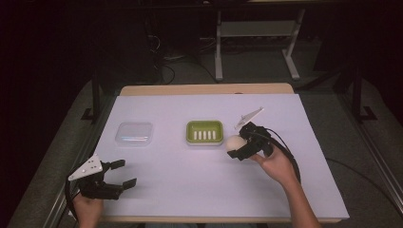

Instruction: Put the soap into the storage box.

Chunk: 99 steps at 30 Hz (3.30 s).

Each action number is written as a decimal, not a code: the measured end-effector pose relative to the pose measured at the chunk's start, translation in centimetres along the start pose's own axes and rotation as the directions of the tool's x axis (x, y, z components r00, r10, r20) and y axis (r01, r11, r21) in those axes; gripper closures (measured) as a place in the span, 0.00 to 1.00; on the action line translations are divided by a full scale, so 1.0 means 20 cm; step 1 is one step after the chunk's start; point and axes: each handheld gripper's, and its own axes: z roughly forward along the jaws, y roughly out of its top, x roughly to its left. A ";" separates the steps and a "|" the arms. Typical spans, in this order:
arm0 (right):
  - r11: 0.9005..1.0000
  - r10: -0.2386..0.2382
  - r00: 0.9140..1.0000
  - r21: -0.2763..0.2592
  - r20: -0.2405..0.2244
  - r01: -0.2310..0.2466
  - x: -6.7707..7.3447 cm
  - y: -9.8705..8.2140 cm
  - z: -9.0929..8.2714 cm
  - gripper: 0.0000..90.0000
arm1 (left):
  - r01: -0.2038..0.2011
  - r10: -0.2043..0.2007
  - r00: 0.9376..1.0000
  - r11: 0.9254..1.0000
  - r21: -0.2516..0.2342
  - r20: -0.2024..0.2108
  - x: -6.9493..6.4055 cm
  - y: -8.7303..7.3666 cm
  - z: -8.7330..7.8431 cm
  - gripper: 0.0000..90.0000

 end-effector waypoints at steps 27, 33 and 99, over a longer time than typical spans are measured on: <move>1.000 -0.026 0.999 -0.008 -0.024 0.025 -0.03 0.20 0.06 0.26 | 0.001 -0.001 1.000 1.000 -0.001 0.002 0.00 0.00 0.00 0.15; 0.999 -0.038 0.999 0.001 -0.028 0.038 -0.04 0.24 0.08 0.26 | 0.006 -0.006 1.000 1.000 -0.003 0.002 0.00 0.00 0.00 0.15; 0.996 -0.067 0.998 0.054 -0.007 0.067 -0.09 0.53 0.35 0.26 | 0.013 -0.013 1.000 1.000 -0.006 0.003 0.01 0.00 -0.01 0.15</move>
